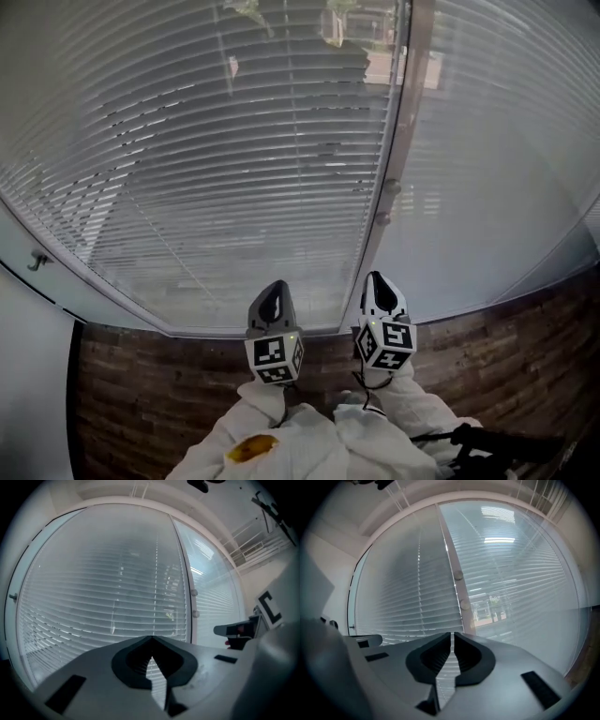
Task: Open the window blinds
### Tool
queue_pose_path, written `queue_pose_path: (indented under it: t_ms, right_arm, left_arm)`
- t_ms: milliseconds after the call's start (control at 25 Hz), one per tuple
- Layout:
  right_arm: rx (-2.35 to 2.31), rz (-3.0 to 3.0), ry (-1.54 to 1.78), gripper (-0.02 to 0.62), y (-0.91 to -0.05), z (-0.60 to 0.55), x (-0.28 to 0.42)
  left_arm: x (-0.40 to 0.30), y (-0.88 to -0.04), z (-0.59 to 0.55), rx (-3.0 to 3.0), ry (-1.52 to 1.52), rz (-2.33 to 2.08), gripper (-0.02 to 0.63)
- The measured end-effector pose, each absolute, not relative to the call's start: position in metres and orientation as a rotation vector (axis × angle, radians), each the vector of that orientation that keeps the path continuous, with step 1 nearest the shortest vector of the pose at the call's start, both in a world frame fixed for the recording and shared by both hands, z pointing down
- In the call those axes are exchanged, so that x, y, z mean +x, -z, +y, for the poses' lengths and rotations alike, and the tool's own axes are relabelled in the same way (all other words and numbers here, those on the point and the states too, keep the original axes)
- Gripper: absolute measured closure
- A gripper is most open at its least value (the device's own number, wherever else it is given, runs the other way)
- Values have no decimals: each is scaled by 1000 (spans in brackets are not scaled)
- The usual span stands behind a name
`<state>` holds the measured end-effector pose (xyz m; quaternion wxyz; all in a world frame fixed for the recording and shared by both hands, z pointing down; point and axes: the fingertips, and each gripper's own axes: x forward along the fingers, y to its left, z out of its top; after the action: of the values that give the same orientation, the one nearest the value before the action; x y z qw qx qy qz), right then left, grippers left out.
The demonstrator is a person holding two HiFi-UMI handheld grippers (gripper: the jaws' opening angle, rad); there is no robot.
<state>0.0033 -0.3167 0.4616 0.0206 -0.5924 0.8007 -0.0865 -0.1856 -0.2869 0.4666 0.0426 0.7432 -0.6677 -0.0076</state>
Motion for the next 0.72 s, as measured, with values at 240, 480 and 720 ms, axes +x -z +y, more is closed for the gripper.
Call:
queue_pose_path:
  t_ms: [240,480,720]
  right_arm:
    - [-1805,2382,200,506,-391,-349,18]
    - [-1803,2256,235,457,-317,-394,32]
    - [-1844,2230,326,457,-310,-413,29]
  left_arm:
    - [-162,-469,-298,2318,6,-1985,606]
    - [-143,-459,-305,2385,16,-1946,606]
    - [-147,-462,-300,2374,17,-1942,606]
